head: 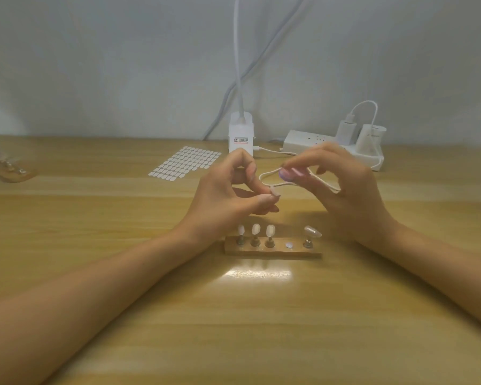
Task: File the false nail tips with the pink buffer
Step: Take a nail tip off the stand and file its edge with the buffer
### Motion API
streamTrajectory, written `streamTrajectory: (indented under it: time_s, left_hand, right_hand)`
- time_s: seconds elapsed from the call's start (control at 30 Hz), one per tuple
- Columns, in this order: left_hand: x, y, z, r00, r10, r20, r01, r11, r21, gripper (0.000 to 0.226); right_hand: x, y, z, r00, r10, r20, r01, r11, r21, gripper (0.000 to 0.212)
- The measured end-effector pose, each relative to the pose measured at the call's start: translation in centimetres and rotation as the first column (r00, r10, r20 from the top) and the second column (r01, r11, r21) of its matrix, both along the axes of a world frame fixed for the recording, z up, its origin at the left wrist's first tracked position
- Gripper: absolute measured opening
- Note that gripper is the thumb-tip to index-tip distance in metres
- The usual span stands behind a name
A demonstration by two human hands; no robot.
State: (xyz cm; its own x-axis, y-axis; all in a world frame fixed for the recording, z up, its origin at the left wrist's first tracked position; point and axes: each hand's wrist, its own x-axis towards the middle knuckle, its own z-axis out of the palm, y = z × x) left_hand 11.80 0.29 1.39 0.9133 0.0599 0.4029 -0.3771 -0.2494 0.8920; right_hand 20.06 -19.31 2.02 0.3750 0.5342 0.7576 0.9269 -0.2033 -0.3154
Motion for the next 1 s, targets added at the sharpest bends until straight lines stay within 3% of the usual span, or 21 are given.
streamTrajectory:
  time_s: [0.1,0.17,0.3,0.43,0.5,0.6,0.67,0.77,1.0]
  left_hand:
    - [0.1,0.1,0.0,1.000,0.007,0.003,-0.007,1.000,0.016,0.041]
    - [0.0,0.2,0.1,1.000,0.004,0.001,-0.004,1.000,0.024,0.040]
    - [0.0,0.0,0.0,1.000,-0.019,0.008,0.019,1.000,0.010,0.039]
    - [0.0,0.2,0.1,1.000,0.001,-0.001,-0.001,1.000,0.009,0.040]
    - [0.1,0.2,0.1,1.000,0.001,-0.008,-0.001,1.000,-0.001,0.038]
    - [0.2,0.1,0.1,1.000,-0.019,0.002,0.019,1.000,0.006,0.040]
    - [0.3,0.2,0.0,1.000,-0.017,0.010,0.017,1.000,0.010,0.040]
    - [0.3,0.2,0.1,1.000,-0.015,0.013,0.015,1.000,0.028,0.039]
    - [0.0,0.0,0.1,0.999,0.010,0.053,-0.012,0.999,0.034,0.043]
  right_hand:
    - [-0.7,0.7,-0.2,0.992,0.115,0.051,-0.111,0.991,-0.077,0.012]
    - [-0.4,0.7,-0.4,0.994,0.096,0.043,-0.091,0.990,-0.113,0.014]
    - [0.2,0.0,-0.3,1.000,-0.003,0.029,0.004,0.999,-0.047,0.013]
    - [-0.3,0.4,-0.6,0.991,0.119,0.058,-0.113,0.989,-0.094,0.013]
    - [0.1,0.4,-0.7,0.997,0.081,0.019,-0.079,0.991,-0.110,0.013]
    - [0.5,0.2,-0.4,1.000,-0.003,-0.025,0.003,1.000,-0.011,0.011]
    - [0.2,0.4,-0.5,1.000,0.029,0.003,-0.029,0.999,0.018,0.012]
    - [-0.2,0.6,-0.5,0.989,0.141,0.042,-0.138,0.989,-0.060,0.015]
    - [-0.6,0.6,-0.5,0.987,0.135,0.085,-0.132,0.991,-0.035,0.017]
